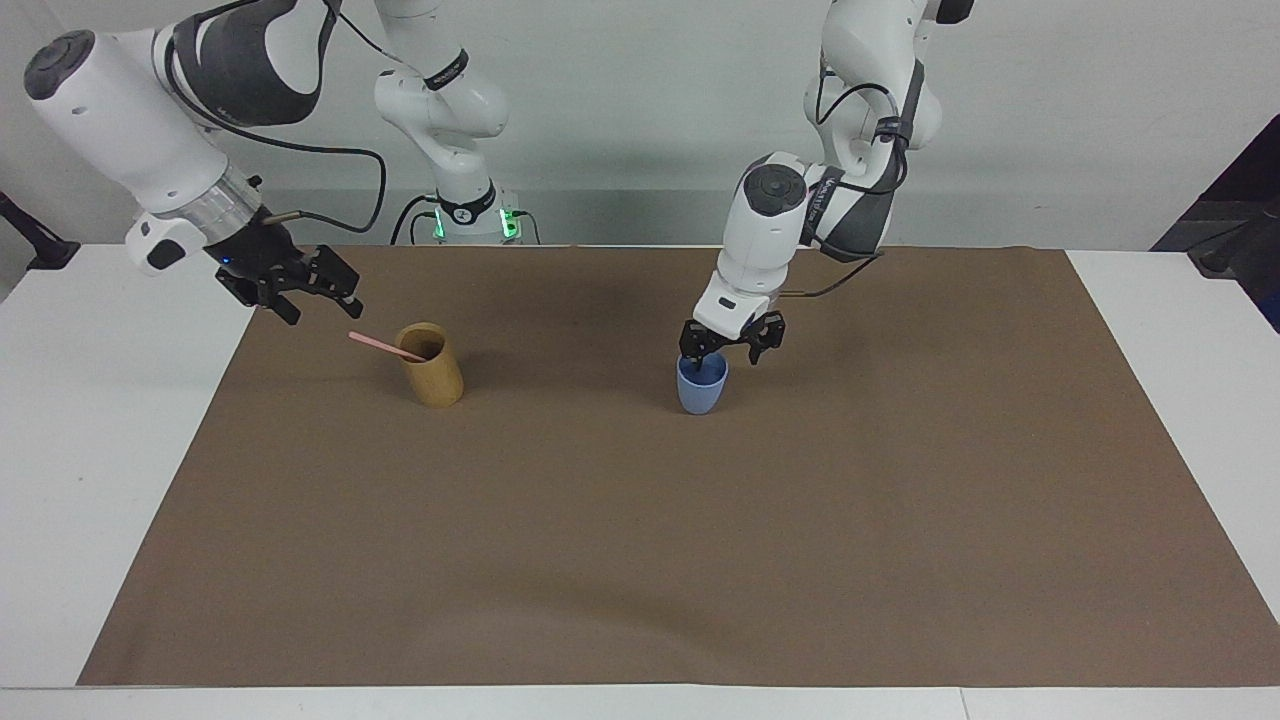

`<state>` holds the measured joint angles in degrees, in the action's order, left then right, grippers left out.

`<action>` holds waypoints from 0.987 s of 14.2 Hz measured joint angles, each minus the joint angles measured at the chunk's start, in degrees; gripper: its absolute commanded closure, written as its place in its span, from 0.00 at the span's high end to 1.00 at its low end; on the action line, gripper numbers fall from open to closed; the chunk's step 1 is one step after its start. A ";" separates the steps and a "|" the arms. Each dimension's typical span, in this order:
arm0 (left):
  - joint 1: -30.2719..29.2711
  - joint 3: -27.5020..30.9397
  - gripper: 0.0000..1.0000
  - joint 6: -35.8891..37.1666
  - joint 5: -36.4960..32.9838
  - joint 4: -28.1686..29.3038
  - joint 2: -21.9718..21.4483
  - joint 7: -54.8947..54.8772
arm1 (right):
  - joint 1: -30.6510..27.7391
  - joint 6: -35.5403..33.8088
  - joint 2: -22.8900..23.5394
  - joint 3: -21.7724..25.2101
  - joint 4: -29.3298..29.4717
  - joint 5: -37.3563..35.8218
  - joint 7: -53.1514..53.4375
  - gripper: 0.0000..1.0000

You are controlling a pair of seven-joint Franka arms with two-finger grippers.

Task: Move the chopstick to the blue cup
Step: 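Move the blue cup with the left gripper toward the table center, then release the blue cup and withdraw the left gripper while the right gripper reaches the stick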

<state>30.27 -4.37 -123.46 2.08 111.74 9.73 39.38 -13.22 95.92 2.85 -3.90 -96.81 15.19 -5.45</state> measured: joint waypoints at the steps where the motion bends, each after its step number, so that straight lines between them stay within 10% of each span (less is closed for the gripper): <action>1: 0.00 0.09 1.00 0.36 -0.09 -0.48 -0.20 0.00 | -0.09 0.12 -0.02 0.00 -0.90 1.18 -0.56 1.00; 14: -14.32 2.03 1.00 27.89 -0.82 -19.74 -7.91 -18.15 | -2.33 5.19 0.16 -0.05 -10.01 3.64 -19.70 0.75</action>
<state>15.95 -2.34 -95.57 1.26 91.99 1.82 21.23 -15.55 101.11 3.01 -3.95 -106.82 18.83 -25.15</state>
